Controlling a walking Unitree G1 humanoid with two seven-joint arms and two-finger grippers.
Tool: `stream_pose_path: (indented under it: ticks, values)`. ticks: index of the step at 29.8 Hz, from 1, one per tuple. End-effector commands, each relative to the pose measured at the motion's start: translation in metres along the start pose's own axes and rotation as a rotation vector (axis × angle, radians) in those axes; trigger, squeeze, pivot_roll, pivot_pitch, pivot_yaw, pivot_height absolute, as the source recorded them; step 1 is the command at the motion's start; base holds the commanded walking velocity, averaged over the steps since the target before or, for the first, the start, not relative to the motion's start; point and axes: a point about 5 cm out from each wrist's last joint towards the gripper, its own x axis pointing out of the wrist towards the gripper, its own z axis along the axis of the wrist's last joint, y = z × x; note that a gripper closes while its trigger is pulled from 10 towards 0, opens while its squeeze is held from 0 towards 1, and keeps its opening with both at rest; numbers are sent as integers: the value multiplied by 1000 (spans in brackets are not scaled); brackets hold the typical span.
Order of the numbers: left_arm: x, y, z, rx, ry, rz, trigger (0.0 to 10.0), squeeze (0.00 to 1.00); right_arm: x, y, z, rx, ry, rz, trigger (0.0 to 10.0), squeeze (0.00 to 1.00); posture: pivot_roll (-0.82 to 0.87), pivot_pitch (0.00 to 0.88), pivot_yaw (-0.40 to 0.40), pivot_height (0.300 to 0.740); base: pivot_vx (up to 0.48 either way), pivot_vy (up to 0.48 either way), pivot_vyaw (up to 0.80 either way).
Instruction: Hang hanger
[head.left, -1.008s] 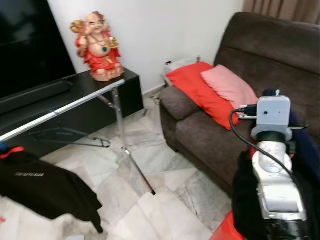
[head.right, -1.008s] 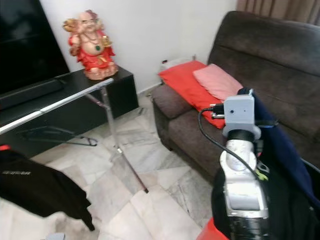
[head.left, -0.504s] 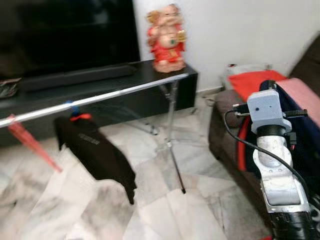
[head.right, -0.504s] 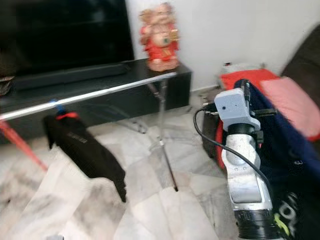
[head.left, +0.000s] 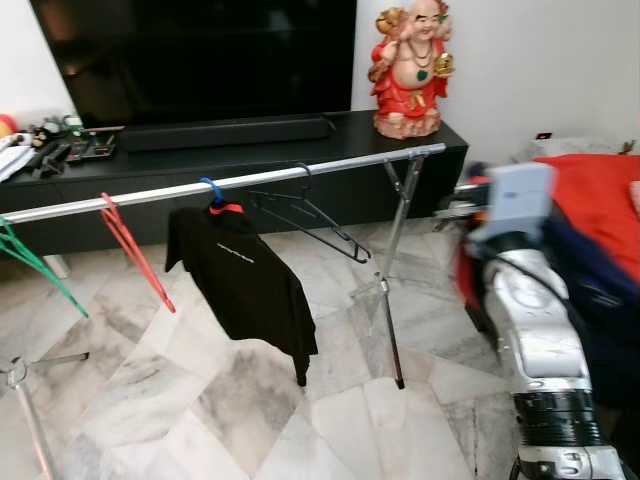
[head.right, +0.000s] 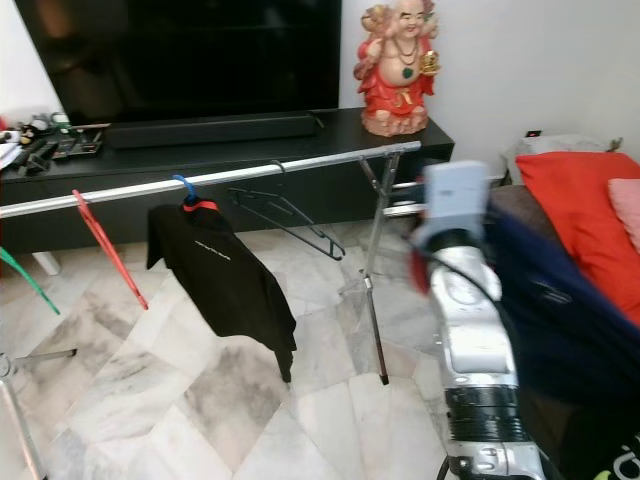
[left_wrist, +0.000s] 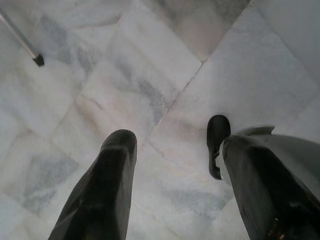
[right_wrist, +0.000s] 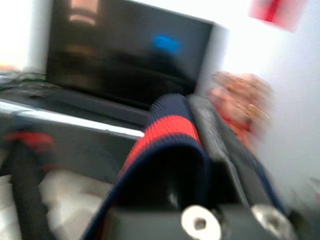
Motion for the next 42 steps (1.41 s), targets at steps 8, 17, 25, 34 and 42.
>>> stream_pose_path:
  ticks: [8, 17, 25, 34, 42]
  values:
    - [-3, 13, -10, -4, 51, 12, 10000, 0, -13, 44, -6, 18, -24, 314, 10000, 0, -24, 24, 34, 740, 0, 0, 0]
    - [-6, 22, -14, -6, 68, 25, 10000, 0, -35, 63, -38, 78, 97, 351, 10000, 0, -19, 26, 29, 740, 0, 0, 0]
    - [-6, 22, -15, -9, 74, 23, 10000, 0, -35, 78, -39, 47, 95, 438, 10000, 0, -15, 23, 26, 740, 0, 0, 800]
    - [-6, 23, -15, -3, 77, 26, 10000, 0, -48, 32, -91, 263, 390, -40, 10000, 0, -1, 18, 27, 740, 0, 0, 89]
    - [-2, 16, 0, -10, -6, 33, 10000, 0, -74, 25, -119, 350, 495, -175, 10000, 0, -6, 0, 37, 740, 0, 0, 0]
